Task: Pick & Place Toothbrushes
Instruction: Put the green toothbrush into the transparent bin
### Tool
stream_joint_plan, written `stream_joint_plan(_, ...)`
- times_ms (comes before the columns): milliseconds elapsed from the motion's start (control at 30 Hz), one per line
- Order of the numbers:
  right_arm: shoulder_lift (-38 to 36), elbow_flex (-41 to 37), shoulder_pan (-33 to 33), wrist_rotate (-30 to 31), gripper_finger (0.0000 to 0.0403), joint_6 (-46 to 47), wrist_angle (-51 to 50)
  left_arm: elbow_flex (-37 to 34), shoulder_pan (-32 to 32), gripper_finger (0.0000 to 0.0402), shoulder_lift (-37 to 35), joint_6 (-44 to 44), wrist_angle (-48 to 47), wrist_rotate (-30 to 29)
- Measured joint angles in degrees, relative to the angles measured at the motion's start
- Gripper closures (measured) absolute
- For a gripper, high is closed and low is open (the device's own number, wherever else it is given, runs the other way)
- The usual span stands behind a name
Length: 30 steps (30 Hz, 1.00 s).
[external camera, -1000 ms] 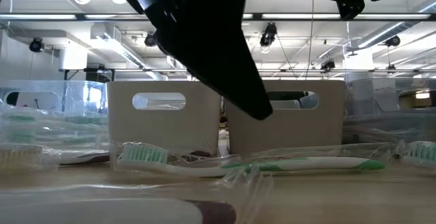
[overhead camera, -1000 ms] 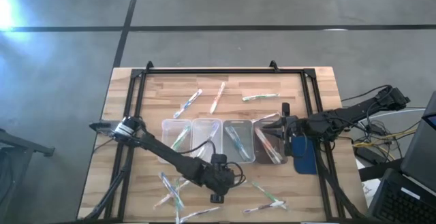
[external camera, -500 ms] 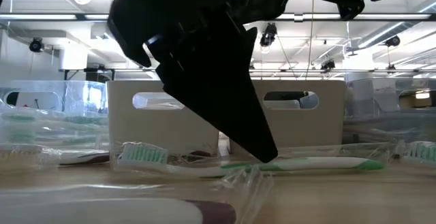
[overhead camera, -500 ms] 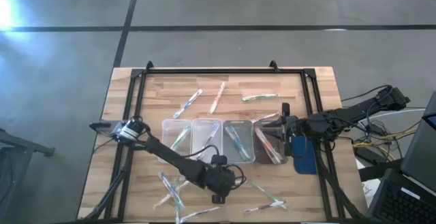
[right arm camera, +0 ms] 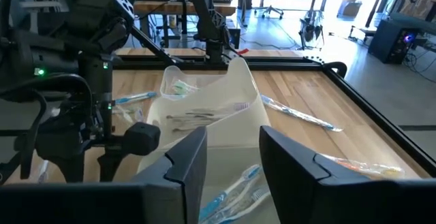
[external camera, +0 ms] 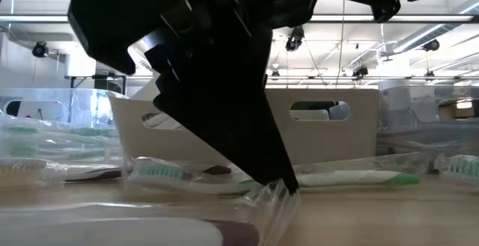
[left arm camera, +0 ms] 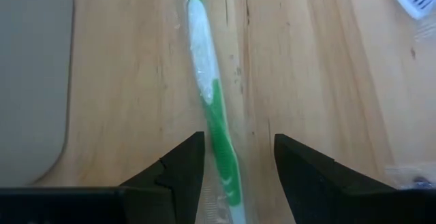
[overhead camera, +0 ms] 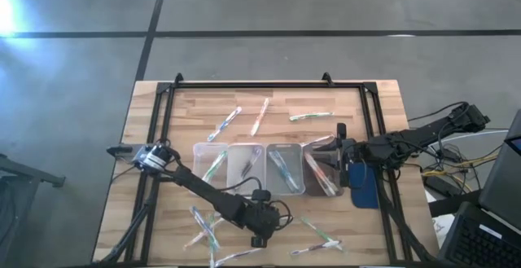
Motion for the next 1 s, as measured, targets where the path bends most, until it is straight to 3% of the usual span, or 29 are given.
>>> stream_joint_plan(367,0.00,0.00,-0.02,0.00,0.0252,0.00,0.02,0.17,0.00,0.0220,-1.22,0.85,-2.08,1.29)
stream_joint_plan(667,0.00,0.00,-0.04,0.00,0.0240,0.25,0.15,3.32,-0.02,0.0220,-3.15,2.79,-8.84,-2.44)
stream_joint_plan(1000,0.00,0.00,-0.04,0.01,0.0227,0.43,0.13,4.59,-0.11,0.0220,-3.32,2.42,-8.56,-2.56)
